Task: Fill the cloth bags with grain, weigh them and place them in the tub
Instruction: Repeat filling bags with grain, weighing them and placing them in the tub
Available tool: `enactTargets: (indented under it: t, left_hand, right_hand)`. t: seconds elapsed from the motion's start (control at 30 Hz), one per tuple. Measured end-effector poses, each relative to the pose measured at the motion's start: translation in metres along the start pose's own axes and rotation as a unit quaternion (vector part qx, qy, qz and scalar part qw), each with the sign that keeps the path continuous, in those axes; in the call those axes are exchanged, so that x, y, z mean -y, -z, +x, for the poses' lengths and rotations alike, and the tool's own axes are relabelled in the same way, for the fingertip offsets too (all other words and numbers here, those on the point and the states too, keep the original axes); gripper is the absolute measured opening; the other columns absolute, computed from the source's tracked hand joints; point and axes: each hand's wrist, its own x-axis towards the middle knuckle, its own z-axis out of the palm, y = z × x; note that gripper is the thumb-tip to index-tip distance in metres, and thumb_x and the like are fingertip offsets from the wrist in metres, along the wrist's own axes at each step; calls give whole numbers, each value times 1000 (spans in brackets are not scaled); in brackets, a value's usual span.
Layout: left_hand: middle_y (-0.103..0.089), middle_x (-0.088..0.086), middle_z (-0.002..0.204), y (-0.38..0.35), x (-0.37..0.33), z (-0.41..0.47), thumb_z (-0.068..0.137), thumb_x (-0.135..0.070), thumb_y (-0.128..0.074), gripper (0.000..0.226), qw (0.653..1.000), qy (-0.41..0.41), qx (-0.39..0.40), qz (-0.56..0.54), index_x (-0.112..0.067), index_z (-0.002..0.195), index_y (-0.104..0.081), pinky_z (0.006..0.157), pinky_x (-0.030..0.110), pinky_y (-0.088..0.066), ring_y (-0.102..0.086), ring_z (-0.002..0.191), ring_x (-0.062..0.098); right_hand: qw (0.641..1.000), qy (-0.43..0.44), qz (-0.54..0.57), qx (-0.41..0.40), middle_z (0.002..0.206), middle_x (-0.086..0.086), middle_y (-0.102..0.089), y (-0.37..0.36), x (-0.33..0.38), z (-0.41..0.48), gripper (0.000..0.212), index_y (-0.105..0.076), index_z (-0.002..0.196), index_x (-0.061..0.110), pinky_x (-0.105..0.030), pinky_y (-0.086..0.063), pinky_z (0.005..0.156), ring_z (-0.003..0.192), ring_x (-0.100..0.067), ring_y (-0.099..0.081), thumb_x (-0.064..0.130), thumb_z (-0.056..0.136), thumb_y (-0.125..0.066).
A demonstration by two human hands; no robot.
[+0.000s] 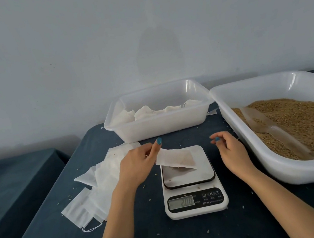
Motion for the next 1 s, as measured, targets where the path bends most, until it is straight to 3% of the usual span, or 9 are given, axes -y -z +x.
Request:
enactTargets:
  t: [0.13,0.23,0.5,0.6,0.7,0.8,0.9,0.93,1.0]
  left_hand:
    - [-51,-13,59,-2,-1,1,92,-65,-47,46,999,-10,37,-6,-27,66,-48,57,27,-37,-47,59,8]
    - [-57,-14,65,1,1,3,90,-48,-59,24,997,-8,62,-38,-32,73,-57,66,31,-44,-51,66,10]
    - [-62,-15,68,38,23,15,91,-43,-65,17,998,-1,58,-27,-31,79,-61,64,25,-46,-56,60,2]
    - [-65,-8,81,63,20,32,93,-37,-65,13,998,-7,59,-7,-29,83,-62,61,26,-54,-64,62,8]
    - [-63,-3,73,85,11,55,92,-26,-68,9,998,-23,56,14,-22,86,-63,55,26,-53,-63,52,12]
    - [-61,-4,70,108,2,87,91,-14,-67,3,997,-58,-2,42,-15,91,-65,53,14,-44,-64,53,15]
    - [-60,-5,77,127,-7,126,92,-6,-60,13,990,-81,-65,92,-17,96,-65,51,7,-39,-58,64,12]
    - [-62,-1,80,130,-12,139,92,-5,-57,15,988,-81,-82,103,-17,96,-65,53,9,-40,-58,66,14]
    - [-66,9,91,131,-25,162,91,-2,-50,20,981,-81,-114,134,-14,99,-64,65,27,-49,-60,77,26]
  right_hand:
    - [1000,0,-6,3,108,1,-64,0,0,0,20,-60,115,13,-22,-39,88,100,-8,-56,14,103,-43]
    - [1000,2,-12,2,108,2,-64,0,1,0,20,-60,115,14,-22,-38,87,100,-7,-56,14,103,-43]
    - [1000,16,-20,10,106,3,-64,0,-3,0,19,-60,113,16,-17,-38,78,98,-7,-57,16,103,-44]
    - [999,22,-23,13,103,5,-64,-1,-4,0,18,-61,111,18,-9,-37,75,97,-5,-58,15,102,-45]
    - [999,20,-22,14,102,4,-64,0,-4,1,18,-61,110,18,-7,-36,73,93,-2,-56,14,102,-44]
    - [1000,17,-13,12,102,4,-64,0,-3,1,18,-60,109,19,-7,-36,73,93,-1,-56,14,102,-44]
    - [999,23,-21,10,102,5,-64,0,-2,0,18,-61,108,20,-11,-37,76,95,-4,-57,14,102,-45]
    - [999,27,-28,12,102,4,-64,0,-2,0,18,-60,108,19,-15,-39,78,96,-7,-58,14,102,-45]
    - [999,30,-39,14,103,4,-64,-1,-1,-1,18,-60,109,18,-22,-41,84,99,-10,-58,13,102,-45]
